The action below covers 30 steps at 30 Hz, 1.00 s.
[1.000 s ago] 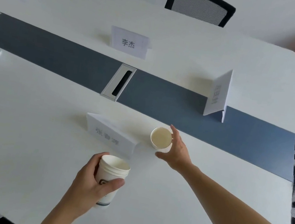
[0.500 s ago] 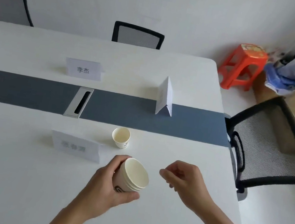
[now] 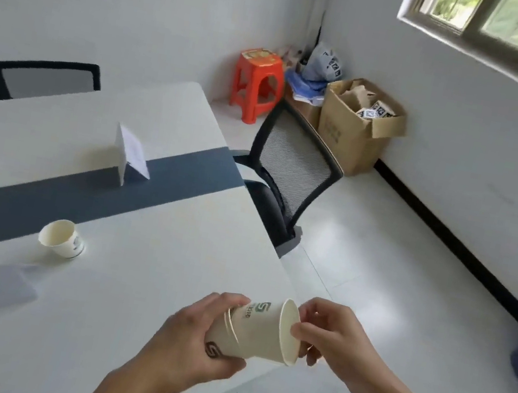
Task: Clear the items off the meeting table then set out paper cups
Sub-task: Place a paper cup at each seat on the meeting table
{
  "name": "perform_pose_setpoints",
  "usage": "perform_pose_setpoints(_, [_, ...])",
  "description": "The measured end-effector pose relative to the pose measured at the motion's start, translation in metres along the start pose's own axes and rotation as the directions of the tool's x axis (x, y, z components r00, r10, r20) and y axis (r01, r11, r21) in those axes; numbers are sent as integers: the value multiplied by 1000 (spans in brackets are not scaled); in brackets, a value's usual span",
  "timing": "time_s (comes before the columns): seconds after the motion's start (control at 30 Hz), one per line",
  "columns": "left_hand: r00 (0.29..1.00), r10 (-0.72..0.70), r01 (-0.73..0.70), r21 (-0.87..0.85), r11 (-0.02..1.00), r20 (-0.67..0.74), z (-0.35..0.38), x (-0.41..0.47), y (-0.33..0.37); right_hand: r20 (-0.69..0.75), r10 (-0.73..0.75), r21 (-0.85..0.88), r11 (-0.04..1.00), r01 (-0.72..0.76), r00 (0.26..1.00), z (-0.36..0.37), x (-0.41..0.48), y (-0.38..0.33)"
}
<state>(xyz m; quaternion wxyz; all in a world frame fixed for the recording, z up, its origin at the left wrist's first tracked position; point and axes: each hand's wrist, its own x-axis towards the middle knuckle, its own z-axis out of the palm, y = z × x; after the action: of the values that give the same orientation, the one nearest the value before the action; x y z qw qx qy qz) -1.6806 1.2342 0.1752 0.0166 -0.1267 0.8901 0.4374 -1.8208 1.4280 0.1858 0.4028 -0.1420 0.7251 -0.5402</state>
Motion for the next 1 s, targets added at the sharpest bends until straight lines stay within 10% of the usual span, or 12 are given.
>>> perform_pose_setpoints(0.23, [984, 78, -50, -176, 983, 158, 68, 41, 65, -10, -138, 279, 951, 135, 990, -79, -69, 30])
perform_pose_setpoints(0.47, [892, 159, -89, -181, 979, 423, 120, 125, 109, -409, -135, 244, 937, 251, 902, -149, -70, 47])
perform_pose_setpoints(1.0, [960, 166, -100, -275, 956, 228, 184, 420, 224, -857, 39, 226, 924, 307, 513, -418, -51, 66])
